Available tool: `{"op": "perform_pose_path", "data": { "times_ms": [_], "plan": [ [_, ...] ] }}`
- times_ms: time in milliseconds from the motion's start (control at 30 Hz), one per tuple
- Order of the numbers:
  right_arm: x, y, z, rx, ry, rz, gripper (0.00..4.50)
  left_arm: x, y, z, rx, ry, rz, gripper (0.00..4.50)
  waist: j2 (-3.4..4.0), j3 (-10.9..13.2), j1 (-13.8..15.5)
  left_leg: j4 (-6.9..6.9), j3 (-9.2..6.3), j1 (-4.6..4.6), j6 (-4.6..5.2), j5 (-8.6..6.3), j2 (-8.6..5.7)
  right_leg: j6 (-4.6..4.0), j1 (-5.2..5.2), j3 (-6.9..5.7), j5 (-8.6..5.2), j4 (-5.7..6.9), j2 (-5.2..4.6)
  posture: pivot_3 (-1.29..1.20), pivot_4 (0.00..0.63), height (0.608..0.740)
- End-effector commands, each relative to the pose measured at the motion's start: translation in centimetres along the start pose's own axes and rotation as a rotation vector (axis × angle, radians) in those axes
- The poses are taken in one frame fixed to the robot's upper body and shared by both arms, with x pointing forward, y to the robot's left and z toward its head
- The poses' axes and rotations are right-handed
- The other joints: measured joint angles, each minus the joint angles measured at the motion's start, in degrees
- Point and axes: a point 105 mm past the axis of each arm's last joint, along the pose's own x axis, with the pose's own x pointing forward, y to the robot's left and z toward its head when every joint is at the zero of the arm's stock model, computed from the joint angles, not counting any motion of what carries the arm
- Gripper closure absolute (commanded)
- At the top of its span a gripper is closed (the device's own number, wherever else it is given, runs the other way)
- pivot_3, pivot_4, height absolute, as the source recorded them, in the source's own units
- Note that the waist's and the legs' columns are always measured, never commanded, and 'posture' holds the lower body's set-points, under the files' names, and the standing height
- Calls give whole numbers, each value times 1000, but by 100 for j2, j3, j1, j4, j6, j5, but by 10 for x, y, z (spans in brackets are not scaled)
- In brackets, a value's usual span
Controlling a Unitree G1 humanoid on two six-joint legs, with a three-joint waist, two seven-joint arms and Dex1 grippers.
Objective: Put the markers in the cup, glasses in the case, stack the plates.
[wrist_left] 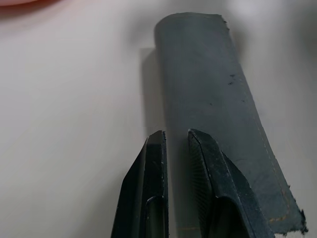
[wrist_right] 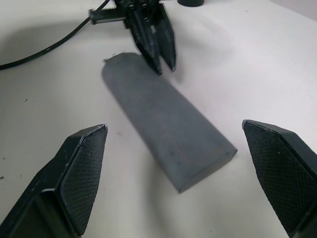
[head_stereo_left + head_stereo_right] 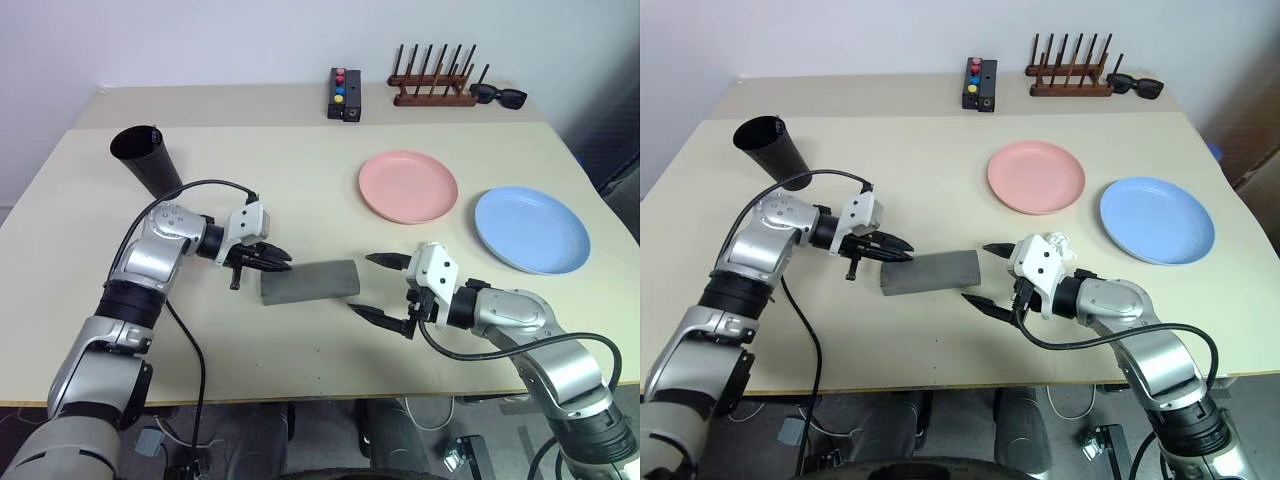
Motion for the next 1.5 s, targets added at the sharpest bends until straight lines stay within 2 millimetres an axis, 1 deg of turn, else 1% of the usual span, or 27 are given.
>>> {"op": "perform_pose_path", "data": {
  "times_ms": [33, 67, 167, 300, 367, 400, 500, 567, 667, 733, 833, 900, 1000, 1100, 1200, 1333, 1433, 1500],
  "plan": [
    [3, 0, 10, -36, -39, 12, 0, 5, -6, -3, -10, 9, -1, 3791, 1, -1, 1, 0, 0, 1, 0, 0, 0, 0, 0, 0, 0, 0, 0, 0, 150, 739],
    [3, 0, 10, -39, -40, 12, 0, 4, -5, -1, -11, -4, 10, 3791, 1, -1, 3, 0, 0, 1, 0, 0, 0, 0, 0, 0, 0, 0, 0, 0, 150, 739],
    [5, -7, 14, -66, -49, -11, 0, -4, 5, 17, -30, -104, 91, 3791, 1, -1, -1, 3, 0, 0, 0, 0, 0, 0, 1, 0, 0, 0, 0, 0, 150, 739],
    [7, -25, 16, -110, -43, -86, 0, -24, 21, 30, -32, -203, 239, 3791, 1, 0, -29, 3, -1, 1, 0, 0, 1, 0, -1, 0, 0, 2, 1, 0, 150, 739],
    [7, -32, 14, -140, -21, -116, 0, -32, 23, 34, -36, -229, 278, 3791, 1, 0, -27, 3, -1, 1, 0, 0, 1, 0, -3, 0, 0, 4, 1, 0, 150, 739],
    [6, -40, 13, -167, -4, -146, 0, -37, 22, 35, -40, -237, 294, 3791, 1, 0, -23, 3, -1, 1, 0, 0, 1, 0, -3, 0, 0, 4, 1, 0, 150, 739],
    [4, -82, 12, -263, 64, -342, 0, -46, 16, 34, -39, -238, 339, 3791, 2, 0, -46, 3, 2, 1, 0, 0, 0, 0, -3, 1, 1, 4, 0, 0, 150, 739],
    [5, -100, 13, -300, 96, -401, 0, -45, 9, 33, -53, -243, 348, 3791, 4, 1, -35, 3, 3, 2, 0, 0, 0, -2, -4, 2, 2, 4, 0, 0, 150, 739],
    [13, -108, 7, -360, 155, -401, 0, -40, -4, 32, -68, -253, 332, 3791, 4, 1, -16, 0, 2, 1, -1, 0, 1, -3, -7, 2, 2, 4, 1, 0, 150, 739],
    [18, -117, -3, -411, 219, -415, 0, -37, -11, 34, -93, -286, 326, 3791, 3, 1, -5, 0, 2, -1, -1, 0, 0, -3, -7, 2, 2, 2, 0, 0, 150, 739],
    [28, -130, -18, -446, 298, -437, 0, -30, -27, 45, -172, -413, 286, 3791, 4, 1, -32, 2, 5, -2, -1, 0, -1, -4, -6, 3, 3, 0, -1, 0, 150, 739],
    [31, -137, -25, -456, 331, -450, 0, -27, -36, 52, -183, -464, 271, 3791, 5, 2, -37, 3, 4, -2, -1, 0, 0, -5, -7, 4, 3, 2, -1, 0, 150, 739],
    [33, -147, -32, -442, 354, -494, 0, -22, -44, 61, -208, -529, 278, 3791, 5, 2, -42, 2, 3, 0, -1, 0, 0, -5, -7, 4, 3, 2, 0, 0, 150, 739],
    [33, -151, -38, -450, 374, -508, 897, -21, -44, 63, -244, -551, 296, 3829, 5, 1, -30, 3, 3, 1, -2, 1, 0, -8, -7, 4, 5, 4, 0, 0, 150, 739],
    [33, -153, -39, -456, 373, -510, 2341, -21, -44, 63, -259, -551, 311, 3829, 5, 2, -32, 3, 4, 1, -2, 1, -1, -8, -6, 4, 5, 3, 0, 0, 150, 739],
    [37, -151, -35, -484, 355, -504, 4463, -22, -42, 59, -258, -535, 334, 3829, 5, 2, -38, 3, 3, 1, -2, 1, 0, -9, -7, 4, 5, 3, 1, 0, 150, 739],
    [38, -150, -28, -511, 328, -506, 4463, -23, -40, 58, -246, -530, 354, 3829, 5, 2, -42, 2, 4, 1, -2, 1, 0, -9, -7, 5, 5, 2, 1, 0, 150, 739],
    [36, -149, -21, -563, 321, -511, 4463, -23, -38, 58, -234, -536, 373, 3829, 6, 2, -41, 2, 4, 1, -2, 1, 0, -9, -7, 5, 5, 2, 1, 0, 150, 739]
  ]
}}
